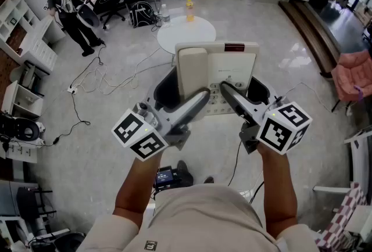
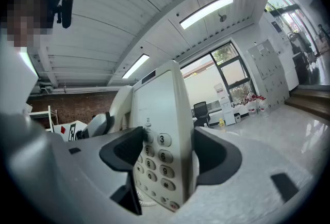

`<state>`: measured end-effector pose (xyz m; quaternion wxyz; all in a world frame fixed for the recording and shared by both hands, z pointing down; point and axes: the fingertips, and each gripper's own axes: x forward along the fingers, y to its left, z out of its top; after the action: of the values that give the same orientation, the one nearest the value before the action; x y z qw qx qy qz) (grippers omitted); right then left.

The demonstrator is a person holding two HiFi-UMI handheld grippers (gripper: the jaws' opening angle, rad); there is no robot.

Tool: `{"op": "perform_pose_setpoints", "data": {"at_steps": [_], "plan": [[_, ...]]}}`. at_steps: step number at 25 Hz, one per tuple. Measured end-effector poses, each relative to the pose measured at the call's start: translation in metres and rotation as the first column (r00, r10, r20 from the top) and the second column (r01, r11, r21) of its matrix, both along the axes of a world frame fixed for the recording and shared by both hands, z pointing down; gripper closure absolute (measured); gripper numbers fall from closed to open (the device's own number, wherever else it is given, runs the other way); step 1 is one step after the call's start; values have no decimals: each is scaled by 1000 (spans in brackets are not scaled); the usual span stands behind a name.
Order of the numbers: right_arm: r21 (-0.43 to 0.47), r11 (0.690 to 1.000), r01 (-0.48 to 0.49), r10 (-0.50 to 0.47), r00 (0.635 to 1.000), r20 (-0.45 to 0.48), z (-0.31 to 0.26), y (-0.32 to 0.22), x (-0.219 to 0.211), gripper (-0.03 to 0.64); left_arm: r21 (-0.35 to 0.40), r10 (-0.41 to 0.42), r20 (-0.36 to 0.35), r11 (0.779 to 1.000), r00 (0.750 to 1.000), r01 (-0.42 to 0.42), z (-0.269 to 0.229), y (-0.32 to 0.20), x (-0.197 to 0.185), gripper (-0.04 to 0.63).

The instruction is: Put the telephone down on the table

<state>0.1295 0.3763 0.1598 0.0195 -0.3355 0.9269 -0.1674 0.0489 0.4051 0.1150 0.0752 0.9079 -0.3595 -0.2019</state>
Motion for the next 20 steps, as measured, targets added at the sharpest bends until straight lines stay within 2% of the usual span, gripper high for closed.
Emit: {"op": "perform_pose_setpoints", "data": {"at_steps": [14,20], "plan": [[-12,1000,-2,2,1000,-10,16,-12,-19,331,-23,2,-6,1000,1000,-2,17,-13,-19,212],[-34,999,-18,18,1000,-4,14,-34,-59,331,-33,11,-17,999,1000,-12,15,-37,-60,212]]}}
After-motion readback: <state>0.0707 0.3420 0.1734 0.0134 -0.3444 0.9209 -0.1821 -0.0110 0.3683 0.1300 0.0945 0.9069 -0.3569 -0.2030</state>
